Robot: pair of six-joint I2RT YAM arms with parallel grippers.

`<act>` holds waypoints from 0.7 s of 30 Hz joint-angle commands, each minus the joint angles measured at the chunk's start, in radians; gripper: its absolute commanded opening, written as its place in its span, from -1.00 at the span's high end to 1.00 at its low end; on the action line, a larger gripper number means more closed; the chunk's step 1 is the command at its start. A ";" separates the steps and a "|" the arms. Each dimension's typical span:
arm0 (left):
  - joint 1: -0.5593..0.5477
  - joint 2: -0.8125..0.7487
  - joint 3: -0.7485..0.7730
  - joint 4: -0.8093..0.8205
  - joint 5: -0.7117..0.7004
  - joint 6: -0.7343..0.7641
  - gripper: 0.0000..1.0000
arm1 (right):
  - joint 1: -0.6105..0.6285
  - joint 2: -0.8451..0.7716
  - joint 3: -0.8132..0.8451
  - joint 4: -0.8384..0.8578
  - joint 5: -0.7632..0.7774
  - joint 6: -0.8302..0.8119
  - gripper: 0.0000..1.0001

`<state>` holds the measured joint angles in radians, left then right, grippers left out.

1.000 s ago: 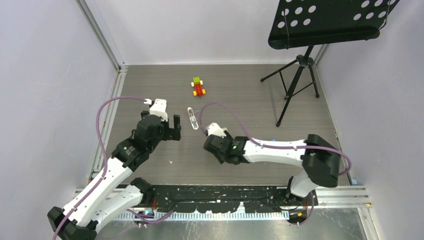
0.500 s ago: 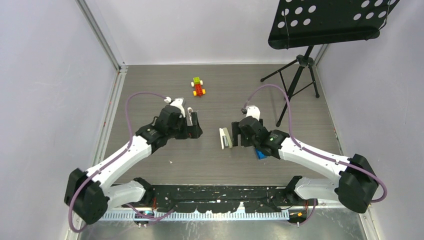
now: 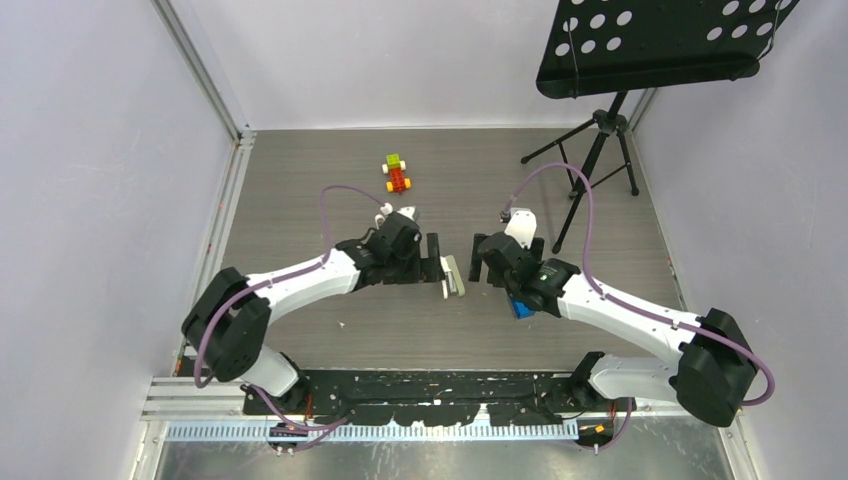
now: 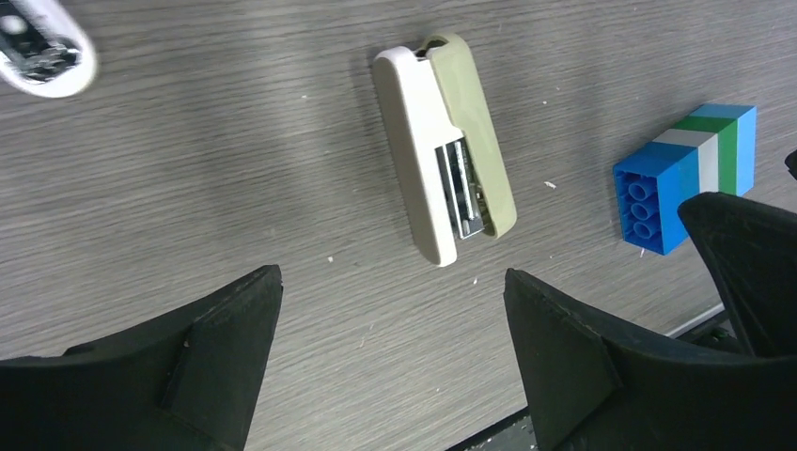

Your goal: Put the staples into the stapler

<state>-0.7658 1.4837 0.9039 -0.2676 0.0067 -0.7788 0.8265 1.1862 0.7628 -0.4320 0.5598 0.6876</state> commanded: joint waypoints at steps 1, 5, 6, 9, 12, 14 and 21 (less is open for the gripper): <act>-0.045 0.061 0.071 0.072 -0.057 -0.034 -0.72 | -0.001 -0.034 0.027 0.011 0.020 0.016 -0.99; -0.060 0.126 0.082 0.104 -0.060 -0.039 -0.45 | -0.001 -0.053 -0.004 0.050 0.002 0.018 -0.97; -0.063 0.137 0.085 0.105 -0.060 -0.039 -0.41 | -0.001 -0.057 -0.009 0.057 -0.003 0.017 -0.97; -0.074 0.165 0.093 0.108 -0.063 -0.036 -0.25 | -0.001 -0.052 -0.014 0.066 -0.015 0.013 -0.97; -0.079 0.183 0.094 0.107 -0.071 -0.036 -0.19 | 0.000 -0.038 -0.012 0.066 -0.019 0.008 -0.97; -0.081 0.193 0.087 0.114 -0.071 -0.037 -0.14 | 0.000 -0.027 -0.009 0.069 -0.029 0.002 -0.96; -0.081 0.228 0.065 0.160 -0.055 -0.058 0.05 | -0.001 0.024 -0.002 0.086 -0.081 -0.015 -0.95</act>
<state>-0.8425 1.6928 0.9596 -0.1696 -0.0410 -0.8158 0.8265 1.1919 0.7517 -0.3973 0.4980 0.6827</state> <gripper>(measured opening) 0.494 0.980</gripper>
